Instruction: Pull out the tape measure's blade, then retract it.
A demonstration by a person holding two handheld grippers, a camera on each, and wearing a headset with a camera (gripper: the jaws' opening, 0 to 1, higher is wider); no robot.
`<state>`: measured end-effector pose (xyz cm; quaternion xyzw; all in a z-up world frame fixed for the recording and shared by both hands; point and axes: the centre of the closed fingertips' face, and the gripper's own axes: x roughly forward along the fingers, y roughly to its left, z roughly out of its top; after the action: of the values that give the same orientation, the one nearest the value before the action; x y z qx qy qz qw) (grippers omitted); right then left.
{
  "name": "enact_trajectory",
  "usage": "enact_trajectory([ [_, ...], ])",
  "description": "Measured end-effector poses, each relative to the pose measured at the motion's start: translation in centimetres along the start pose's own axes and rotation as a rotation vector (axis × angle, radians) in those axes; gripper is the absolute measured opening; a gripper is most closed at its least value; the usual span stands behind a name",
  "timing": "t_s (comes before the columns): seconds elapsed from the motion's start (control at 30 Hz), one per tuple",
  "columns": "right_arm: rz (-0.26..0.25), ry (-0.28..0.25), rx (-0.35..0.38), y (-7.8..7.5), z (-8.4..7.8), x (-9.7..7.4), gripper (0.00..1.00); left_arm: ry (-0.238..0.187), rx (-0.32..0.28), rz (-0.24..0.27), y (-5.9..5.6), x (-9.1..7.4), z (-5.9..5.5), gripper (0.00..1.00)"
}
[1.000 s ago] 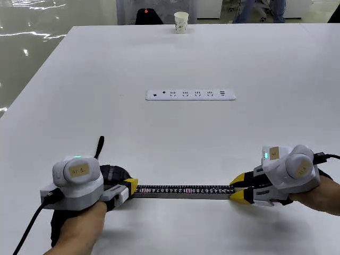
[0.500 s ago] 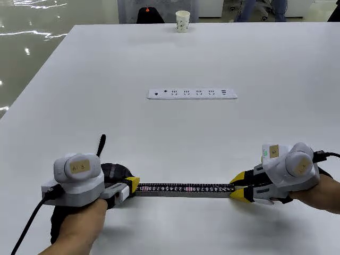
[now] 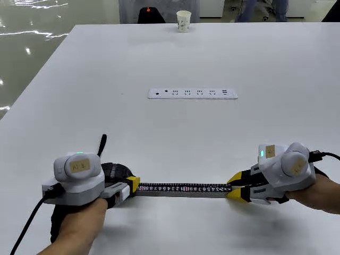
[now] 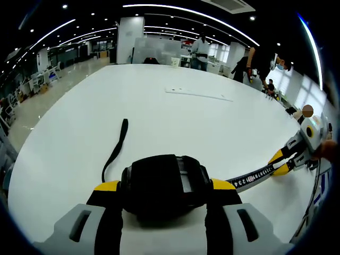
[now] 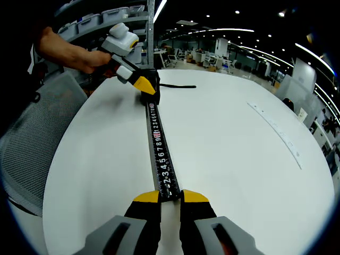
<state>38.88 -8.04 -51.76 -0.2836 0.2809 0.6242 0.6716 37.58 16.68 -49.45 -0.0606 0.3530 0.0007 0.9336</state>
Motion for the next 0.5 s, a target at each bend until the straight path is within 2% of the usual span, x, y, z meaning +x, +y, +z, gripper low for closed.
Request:
enact_trajectory([
  [0.5,0.005,-0.006,-0.003,0.12,0.82,0.72,0.09,0.005,-0.003,-0.001,-0.03,-0.04,0.0,0.58],
])
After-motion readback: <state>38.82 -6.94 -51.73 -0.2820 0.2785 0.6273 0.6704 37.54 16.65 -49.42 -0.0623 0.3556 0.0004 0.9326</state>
